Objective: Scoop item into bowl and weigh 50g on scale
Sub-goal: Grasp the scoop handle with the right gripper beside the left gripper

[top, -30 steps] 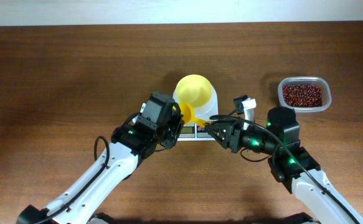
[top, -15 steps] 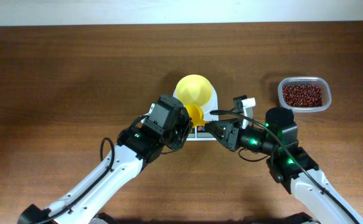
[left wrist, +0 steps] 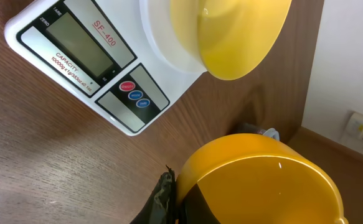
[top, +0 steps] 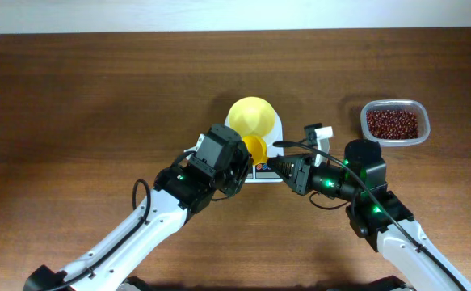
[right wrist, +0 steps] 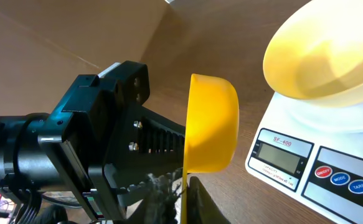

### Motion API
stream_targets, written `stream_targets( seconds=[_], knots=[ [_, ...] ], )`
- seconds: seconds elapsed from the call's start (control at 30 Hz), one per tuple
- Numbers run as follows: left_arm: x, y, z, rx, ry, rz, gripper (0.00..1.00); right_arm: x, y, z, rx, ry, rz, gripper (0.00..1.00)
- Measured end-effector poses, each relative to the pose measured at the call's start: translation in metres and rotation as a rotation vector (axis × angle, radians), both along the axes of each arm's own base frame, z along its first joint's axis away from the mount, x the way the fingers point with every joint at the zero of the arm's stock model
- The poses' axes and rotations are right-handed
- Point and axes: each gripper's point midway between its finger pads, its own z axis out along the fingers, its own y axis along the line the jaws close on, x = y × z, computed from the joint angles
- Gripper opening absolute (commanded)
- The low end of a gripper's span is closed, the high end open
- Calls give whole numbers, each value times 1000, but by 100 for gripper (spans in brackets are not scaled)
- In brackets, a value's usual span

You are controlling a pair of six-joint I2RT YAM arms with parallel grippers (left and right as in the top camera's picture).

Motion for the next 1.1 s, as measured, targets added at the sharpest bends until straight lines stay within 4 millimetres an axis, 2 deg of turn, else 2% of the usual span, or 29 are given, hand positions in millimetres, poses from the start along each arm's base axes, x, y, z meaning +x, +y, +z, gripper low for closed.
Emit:
stream_targets(
  seconds=[0.23,1.1],
  knots=[
    [0,1,0,3,-2,3,0,1,0,-2,6,23,-13,8],
    [2,-2,2,6,-24,-3,0,-2,0,-6,2,48,-3,10]
  ],
)
